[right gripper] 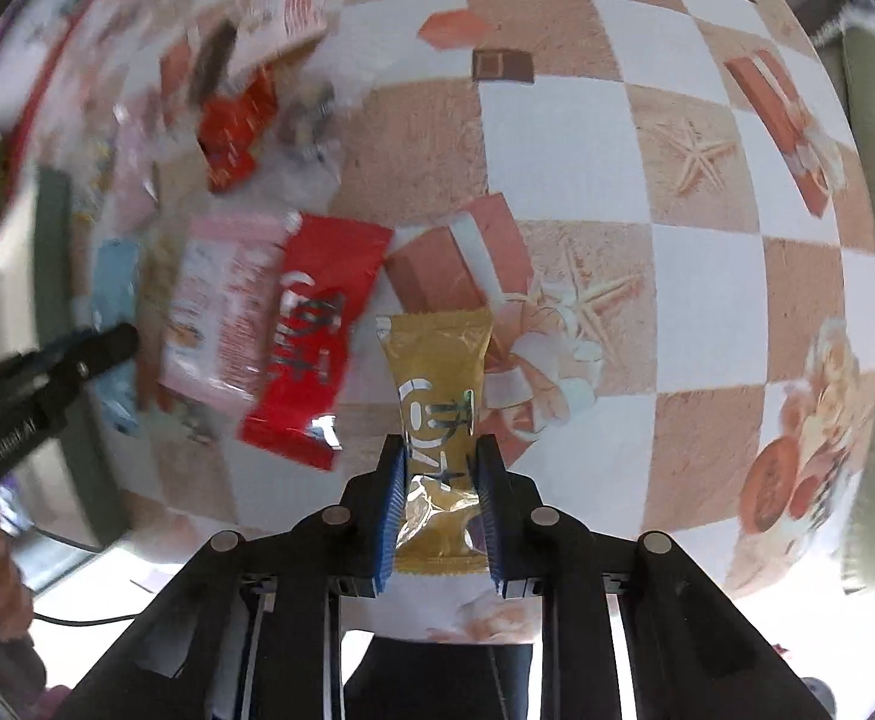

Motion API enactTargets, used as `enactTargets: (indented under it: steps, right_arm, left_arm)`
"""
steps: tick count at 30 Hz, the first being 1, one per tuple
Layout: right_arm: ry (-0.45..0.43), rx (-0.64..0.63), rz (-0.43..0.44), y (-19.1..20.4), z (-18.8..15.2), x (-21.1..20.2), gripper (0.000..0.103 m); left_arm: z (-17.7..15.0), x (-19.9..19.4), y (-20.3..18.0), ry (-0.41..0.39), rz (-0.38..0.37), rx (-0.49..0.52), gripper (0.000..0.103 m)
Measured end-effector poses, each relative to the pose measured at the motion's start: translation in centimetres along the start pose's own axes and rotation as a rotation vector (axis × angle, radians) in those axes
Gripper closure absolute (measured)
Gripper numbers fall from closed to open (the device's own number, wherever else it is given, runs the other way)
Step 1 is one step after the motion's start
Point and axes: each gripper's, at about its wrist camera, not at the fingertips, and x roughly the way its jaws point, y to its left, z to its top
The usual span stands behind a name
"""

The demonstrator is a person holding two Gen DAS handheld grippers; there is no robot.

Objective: Organize snacks
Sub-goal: 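Grasp the blue bar packet with the left tool while the right tool grasps the gold bar, then carry both packets over the white tray and open both tools to drop them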

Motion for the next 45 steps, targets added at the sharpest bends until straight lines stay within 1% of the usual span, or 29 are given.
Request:
enactTargets:
  steps: [1,2,4,8,10,11,12,14,16,18,19,21,23,24,25,26,27,28,31,32,34,38,42,43,45]
  right_arm:
    - [-0.011,0.018,0.027,0.0,-0.5,-0.7,0.078]
    - [-0.014,0.027,0.039,0.1,0.8,-1.2,0.078]
    - [-0.031,0.045,0.069,0.3,0.6,-2.2,0.078]
    - [-0.053,0.045,0.098,1.2,0.5,-4.1,0.078]
    - [-0.055,0.024,0.094,1.8,0.7,-4.3,0.078]
    - [-0.051,0.017,0.083,1.1,1.1,-3.0,0.078]
    - [-0.038,0.007,0.052,1.4,1.0,-2.6,0.078]
    - [-0.006,0.009,0.013,0.3,2.4,-0.4,0.078]
    - [0.044,0.018,-0.007,-0.2,2.5,1.4,0.078]
    - [0.072,0.009,-0.031,-0.3,2.6,2.6,0.076]
    - [0.070,-0.004,-0.037,-0.2,2.7,3.1,0.061]
    - [0.069,-0.016,-0.075,0.0,3.0,3.5,0.041]
    - [0.086,-0.017,-0.079,0.2,3.3,4.4,0.041]
    - [0.079,-0.012,-0.086,0.2,3.2,4.6,0.041]
    - [0.076,-0.014,-0.101,0.4,3.3,4.8,0.045]
    - [0.073,-0.019,-0.116,0.5,3.3,4.9,0.051]
    - [0.062,-0.032,-0.139,0.9,3.3,5.0,0.077]
    - [0.056,-0.050,-0.132,0.9,3.3,4.8,0.080]
    - [0.058,-0.043,-0.097,1.0,3.3,4.5,0.080]
    - [0.050,-0.037,-0.077,0.8,3.3,3.9,0.080]
    - [0.027,-0.027,-0.004,0.7,3.1,2.3,0.080]
    - [-0.006,-0.068,0.069,2.0,3.6,-0.2,0.080]
    - [-0.022,-0.143,0.133,5.8,4.9,-1.7,0.080]
    - [-0.021,-0.180,0.152,7.6,5.4,-1.9,0.080]
    - [-0.020,-0.225,0.176,10.5,4.7,-2.3,0.080]
  left_arm:
    - [0.0,-0.8,0.0,-0.019,-0.018,0.016,0.077]
    - [0.1,-1.5,-0.1,-0.031,-0.025,0.029,0.077]
    - [0.3,-2.9,-0.1,-0.057,-0.034,0.049,0.077]
    - [0.1,-5.1,0.4,-0.090,-0.060,0.055,0.077]
    - [-0.1,-6.2,1.1,-0.107,-0.050,0.060,0.077]
    - [-0.9,-6.2,1.5,-0.116,-0.046,0.061,0.077]
    - [-1.1,-6.6,1.9,-0.120,-0.039,0.060,0.077]
    - [-2.3,-6.7,3.1,-0.130,-0.037,0.047,0.077]
    - [-2.8,-7.2,4.2,-0.139,-0.033,0.026,0.077]
    - [-3.5,-7.7,5.5,-0.146,-0.029,0.004,0.077]
    - [-3.7,-7.8,5.9,-0.150,-0.025,-0.005,0.077]
    - [-4.0,-8.0,6.8,-0.151,-0.012,-0.021,0.077]
    - [-4.2,-8.1,7.7,-0.146,0.002,-0.042,0.077]
    - [-4.3,-8.1,8.1,-0.143,0.007,-0.050,0.077]
    - [-4.5,-8.1,8.6,-0.141,0.017,-0.059,0.077]
    - [-4.7,-8.0,8.9,-0.140,0.023,-0.061,0.077]
    - [-4.9,-8.0,9.2,-0.141,0.032,-0.063,0.077]
    - [-5.1,-8.0,9.5,-0.142,0.048,-0.063,0.077]
    - [-5.8,-7.7,10.1,-0.137,0.081,-0.063,0.077]
    - [-5.9,-7.6,10.4,-0.133,0.086,-0.065,0.077]
    - [-6.4,-7.3,10.8,-0.128,0.094,-0.076,0.077]
    - [-6.9,-7.1,11.4,-0.126,0.091,-0.107,0.077]
    - [-7.4,-7.0,11.8,-0.133,0.092,-0.134,0.077]
    - [-7.5,-7.0,11.8,-0.134,0.092,-0.139,0.077]
    - [-7.8,-7.1,12.0,-0.140,0.099,-0.147,0.077]
